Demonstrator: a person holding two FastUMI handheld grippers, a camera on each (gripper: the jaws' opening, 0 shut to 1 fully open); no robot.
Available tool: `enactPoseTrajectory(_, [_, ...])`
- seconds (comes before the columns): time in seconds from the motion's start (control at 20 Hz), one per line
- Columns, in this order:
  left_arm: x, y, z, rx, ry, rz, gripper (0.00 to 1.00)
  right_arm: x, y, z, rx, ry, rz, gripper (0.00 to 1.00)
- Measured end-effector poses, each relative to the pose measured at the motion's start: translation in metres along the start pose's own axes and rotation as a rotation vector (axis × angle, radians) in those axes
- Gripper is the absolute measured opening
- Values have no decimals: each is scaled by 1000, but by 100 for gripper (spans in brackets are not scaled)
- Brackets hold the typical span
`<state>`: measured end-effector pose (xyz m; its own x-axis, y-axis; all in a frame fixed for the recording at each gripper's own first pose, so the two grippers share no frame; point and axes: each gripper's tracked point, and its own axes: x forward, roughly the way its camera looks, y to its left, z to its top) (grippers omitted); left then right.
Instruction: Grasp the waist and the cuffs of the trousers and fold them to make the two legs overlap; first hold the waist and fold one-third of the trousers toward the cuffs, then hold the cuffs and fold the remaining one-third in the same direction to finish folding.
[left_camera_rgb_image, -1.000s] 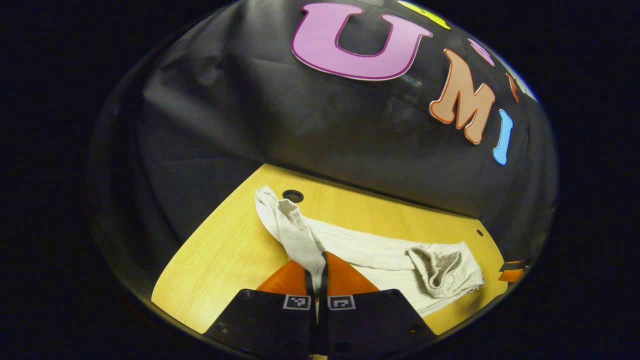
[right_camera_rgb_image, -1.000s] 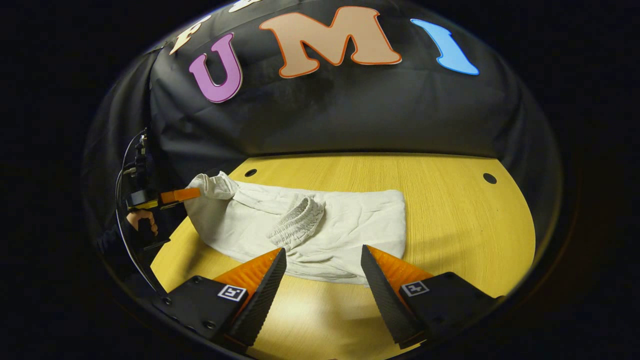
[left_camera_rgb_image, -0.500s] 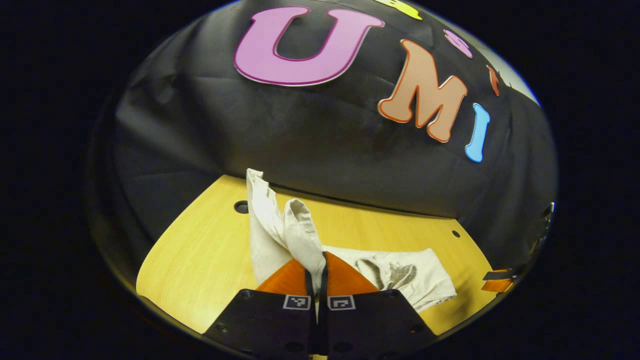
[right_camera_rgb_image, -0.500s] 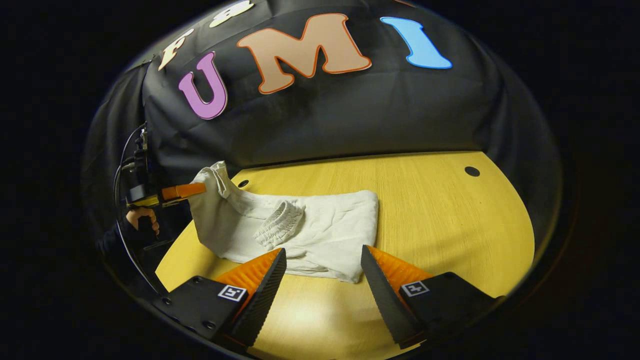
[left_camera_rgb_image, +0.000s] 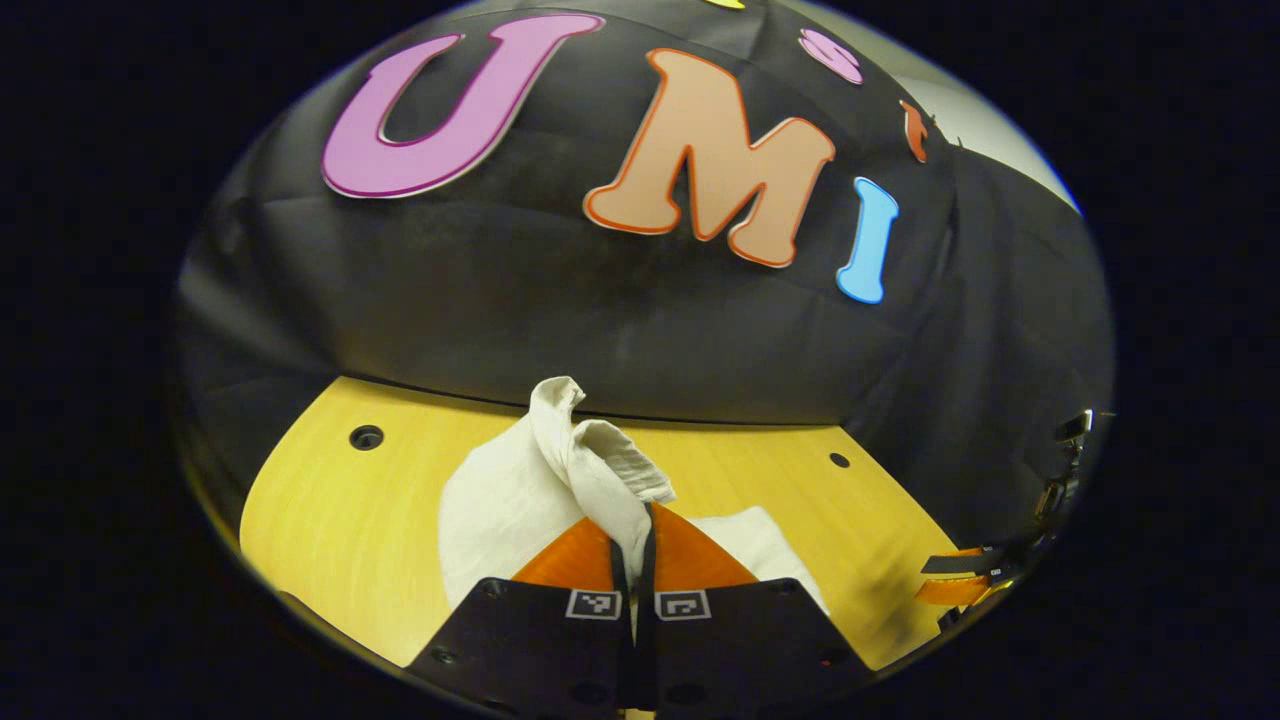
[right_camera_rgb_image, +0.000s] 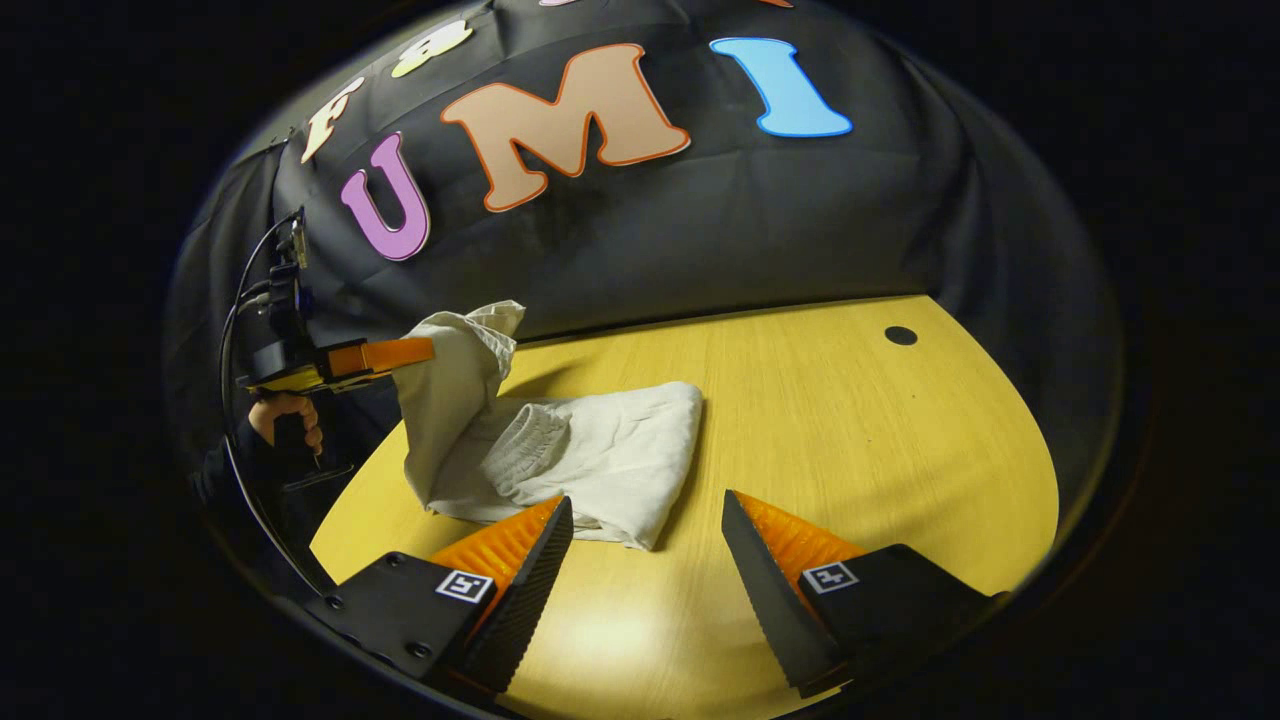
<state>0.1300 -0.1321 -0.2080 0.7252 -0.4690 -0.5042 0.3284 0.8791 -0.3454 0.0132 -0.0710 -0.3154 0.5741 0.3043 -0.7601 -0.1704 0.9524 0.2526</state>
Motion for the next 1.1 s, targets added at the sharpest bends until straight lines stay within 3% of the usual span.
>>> enactPoseTrajectory(0.45, [41, -92, -24, 67, 76, -86, 0, -25, -48, -5, 29, -13, -45, 96])
enactPoseTrajectory(0.9, [59, -117, -112, 65, 219, -32, 0, -35, -73, -11, 41, 1, -51, 96])
enactPoseTrajectory(1.1, [49, -117, -141, 117, 223, -13, 0, -32, -74, -11, 12, 12, -25, 96])
